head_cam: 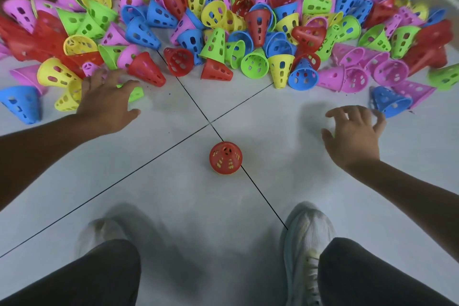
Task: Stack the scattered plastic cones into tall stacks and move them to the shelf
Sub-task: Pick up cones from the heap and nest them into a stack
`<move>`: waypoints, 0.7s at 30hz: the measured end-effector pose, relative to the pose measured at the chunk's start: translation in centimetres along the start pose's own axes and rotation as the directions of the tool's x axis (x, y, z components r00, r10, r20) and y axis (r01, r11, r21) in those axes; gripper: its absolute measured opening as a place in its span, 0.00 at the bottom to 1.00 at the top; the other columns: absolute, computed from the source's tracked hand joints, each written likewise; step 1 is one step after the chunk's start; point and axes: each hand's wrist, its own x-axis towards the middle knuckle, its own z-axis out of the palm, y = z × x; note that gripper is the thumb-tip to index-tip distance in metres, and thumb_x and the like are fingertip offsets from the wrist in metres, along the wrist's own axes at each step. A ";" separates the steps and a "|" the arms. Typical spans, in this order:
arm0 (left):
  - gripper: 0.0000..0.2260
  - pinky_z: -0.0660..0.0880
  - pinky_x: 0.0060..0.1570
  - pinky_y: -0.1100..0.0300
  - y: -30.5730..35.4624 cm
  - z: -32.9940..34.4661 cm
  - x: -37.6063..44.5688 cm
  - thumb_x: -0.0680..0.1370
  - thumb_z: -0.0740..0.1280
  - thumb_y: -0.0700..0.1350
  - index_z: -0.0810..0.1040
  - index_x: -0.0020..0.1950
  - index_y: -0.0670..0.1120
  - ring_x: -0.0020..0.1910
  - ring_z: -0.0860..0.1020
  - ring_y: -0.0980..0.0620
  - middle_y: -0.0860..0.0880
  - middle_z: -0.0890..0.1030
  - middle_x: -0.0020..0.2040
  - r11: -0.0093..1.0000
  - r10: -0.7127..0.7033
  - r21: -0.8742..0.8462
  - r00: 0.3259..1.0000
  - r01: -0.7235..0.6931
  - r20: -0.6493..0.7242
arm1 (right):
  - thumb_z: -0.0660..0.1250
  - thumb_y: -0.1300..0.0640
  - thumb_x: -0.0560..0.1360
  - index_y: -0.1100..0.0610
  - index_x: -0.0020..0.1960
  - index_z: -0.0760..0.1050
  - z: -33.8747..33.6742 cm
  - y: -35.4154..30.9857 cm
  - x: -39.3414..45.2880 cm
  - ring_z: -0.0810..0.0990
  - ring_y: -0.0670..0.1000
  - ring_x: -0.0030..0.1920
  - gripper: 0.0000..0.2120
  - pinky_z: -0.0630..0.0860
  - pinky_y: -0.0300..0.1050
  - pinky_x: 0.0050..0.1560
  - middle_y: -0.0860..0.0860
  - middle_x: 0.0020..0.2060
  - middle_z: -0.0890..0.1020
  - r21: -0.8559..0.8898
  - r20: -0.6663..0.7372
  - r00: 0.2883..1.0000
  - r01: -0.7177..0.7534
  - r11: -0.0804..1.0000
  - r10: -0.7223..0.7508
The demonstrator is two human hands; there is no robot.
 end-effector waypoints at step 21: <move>0.19 0.76 0.46 0.46 3.7 0.0 -2.7 0.72 0.77 0.54 0.77 0.55 0.44 0.48 0.77 0.36 0.42 0.75 0.50 0.964 -0.081 -0.247 0.993 0.100 0.085 | 0.69 0.60 0.78 0.58 0.69 0.68 0.7 -0.5 -1.4 0.74 0.62 0.61 0.22 0.72 0.50 0.57 0.61 0.62 0.75 0.459 0.224 0.955 -0.280 0.843 0.195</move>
